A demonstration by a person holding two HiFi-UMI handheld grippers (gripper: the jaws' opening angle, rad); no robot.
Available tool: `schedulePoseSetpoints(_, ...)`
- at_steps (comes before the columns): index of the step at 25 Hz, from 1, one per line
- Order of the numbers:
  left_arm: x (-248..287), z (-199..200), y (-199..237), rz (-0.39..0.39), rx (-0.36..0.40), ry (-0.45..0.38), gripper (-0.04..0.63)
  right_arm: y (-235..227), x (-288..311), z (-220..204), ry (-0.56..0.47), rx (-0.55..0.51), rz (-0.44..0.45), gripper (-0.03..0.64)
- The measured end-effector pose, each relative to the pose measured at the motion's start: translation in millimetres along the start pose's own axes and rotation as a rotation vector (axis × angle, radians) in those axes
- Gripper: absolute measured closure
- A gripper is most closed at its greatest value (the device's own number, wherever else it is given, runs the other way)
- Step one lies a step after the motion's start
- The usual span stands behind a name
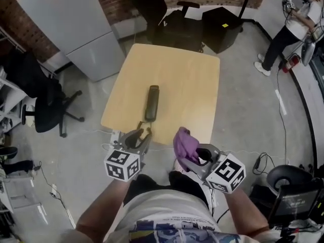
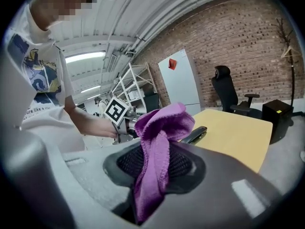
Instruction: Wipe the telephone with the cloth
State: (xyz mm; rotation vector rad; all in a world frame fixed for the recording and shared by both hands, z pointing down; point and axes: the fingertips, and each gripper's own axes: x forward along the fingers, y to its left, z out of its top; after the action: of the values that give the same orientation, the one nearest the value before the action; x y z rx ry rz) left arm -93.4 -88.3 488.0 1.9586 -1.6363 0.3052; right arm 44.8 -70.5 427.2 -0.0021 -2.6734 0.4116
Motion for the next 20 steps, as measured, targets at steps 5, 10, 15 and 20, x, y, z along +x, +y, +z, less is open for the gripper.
schedulePoseSetpoints(5,48.1,-8.0,32.8,0.122,-0.023,0.063,0.393,-25.3,0.8,-6.1,0.001,0.049,0.007,0.511)
schedulePoseSetpoints(10,83.4,-17.1,66.6,0.172,-0.021,0.108,0.353,-37.2,3.0,2.8,0.007,0.077,-0.059,0.511)
schedulePoseSetpoints(15,124.8,-26.1,89.9,0.209,-0.031,0.159,0.309,-51.8,-0.3,10.4,0.008,0.13,-0.109,0.509)
schedulePoseSetpoints(20,153.1,-33.0,95.7,0.229,-0.019,0.183,0.305,-59.0,-4.2,7.4,0.036,0.144,-0.144,0.509)
